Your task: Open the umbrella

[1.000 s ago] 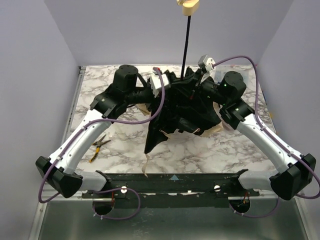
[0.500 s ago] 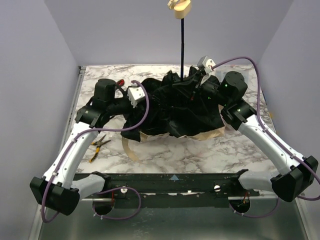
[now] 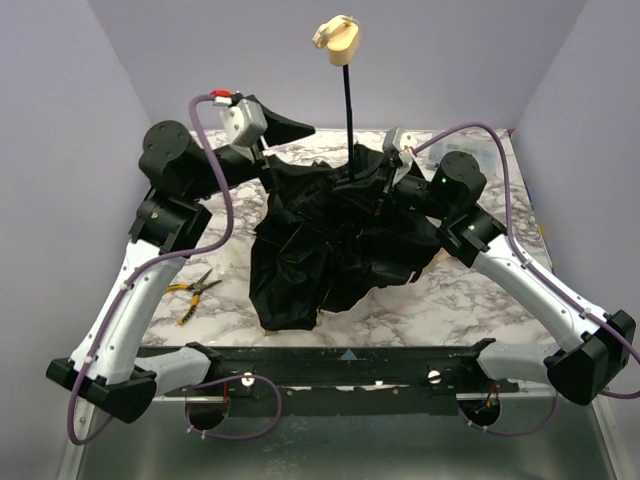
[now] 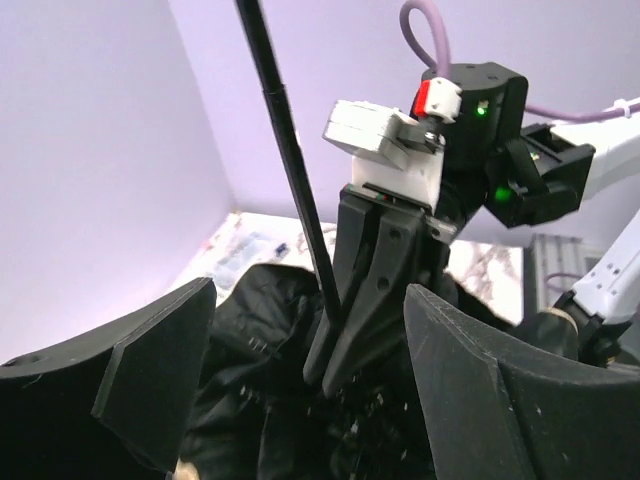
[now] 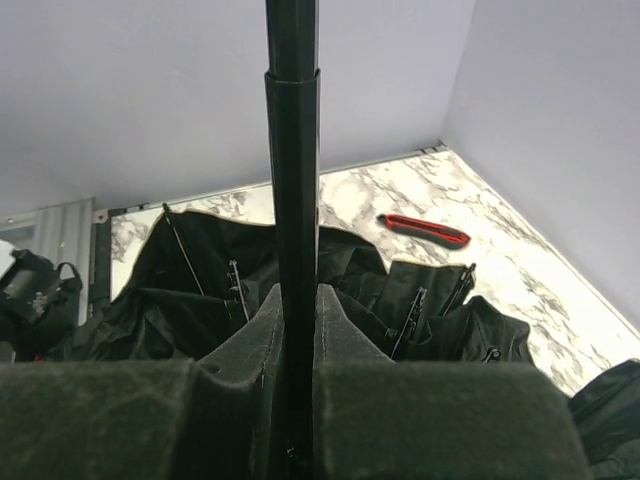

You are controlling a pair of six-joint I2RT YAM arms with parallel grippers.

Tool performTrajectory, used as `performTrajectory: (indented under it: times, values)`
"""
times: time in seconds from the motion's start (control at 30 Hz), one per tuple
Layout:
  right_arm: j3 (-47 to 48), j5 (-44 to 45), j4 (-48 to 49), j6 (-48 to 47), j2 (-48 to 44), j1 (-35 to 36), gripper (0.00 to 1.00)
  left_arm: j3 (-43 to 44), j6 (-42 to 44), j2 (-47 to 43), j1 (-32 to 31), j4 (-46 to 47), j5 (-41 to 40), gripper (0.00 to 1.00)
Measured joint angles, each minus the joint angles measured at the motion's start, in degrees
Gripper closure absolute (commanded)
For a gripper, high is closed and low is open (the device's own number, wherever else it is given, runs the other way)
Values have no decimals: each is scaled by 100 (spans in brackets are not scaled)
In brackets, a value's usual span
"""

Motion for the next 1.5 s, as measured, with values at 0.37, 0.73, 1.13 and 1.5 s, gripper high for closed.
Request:
performTrajectory:
  times: [0.37, 0.73, 1.13, 1.5]
  values:
    - [-42, -166, 81, -157, 22, 387, 100, -170, -859, 625, -802, 586, -511, 100]
    - [-101, 70, -599, -334, -186, 404, 40, -184, -1113, 625, -785, 697, -468, 100]
    - [-74, 205, -2575, -1095, -199, 404, 0, -166, -1001, 509, -586, 640, -378, 100]
    - [-417, 448, -3799, -2273, -623, 398, 0, -127, -1040, 509, -57, 389, -173, 100]
